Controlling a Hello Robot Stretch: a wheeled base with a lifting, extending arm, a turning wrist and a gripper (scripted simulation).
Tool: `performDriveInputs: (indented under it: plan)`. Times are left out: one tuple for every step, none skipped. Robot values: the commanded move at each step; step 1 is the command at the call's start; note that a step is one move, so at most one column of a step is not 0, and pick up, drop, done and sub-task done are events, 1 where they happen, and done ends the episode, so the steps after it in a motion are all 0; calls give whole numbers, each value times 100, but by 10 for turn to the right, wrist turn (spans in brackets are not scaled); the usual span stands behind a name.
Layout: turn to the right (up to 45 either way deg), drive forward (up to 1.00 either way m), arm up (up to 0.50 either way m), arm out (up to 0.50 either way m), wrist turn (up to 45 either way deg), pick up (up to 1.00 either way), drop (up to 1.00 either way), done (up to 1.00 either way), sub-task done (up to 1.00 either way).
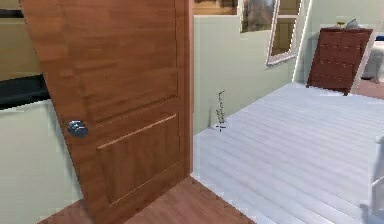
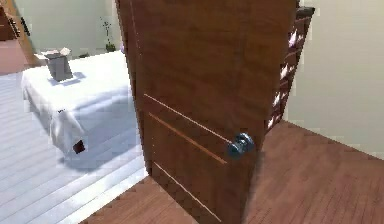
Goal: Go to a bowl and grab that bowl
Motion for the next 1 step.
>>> performDriveInputs:
  plan:
    - [390, 0, 0, 0, 0, 0, 0, 0, 0]
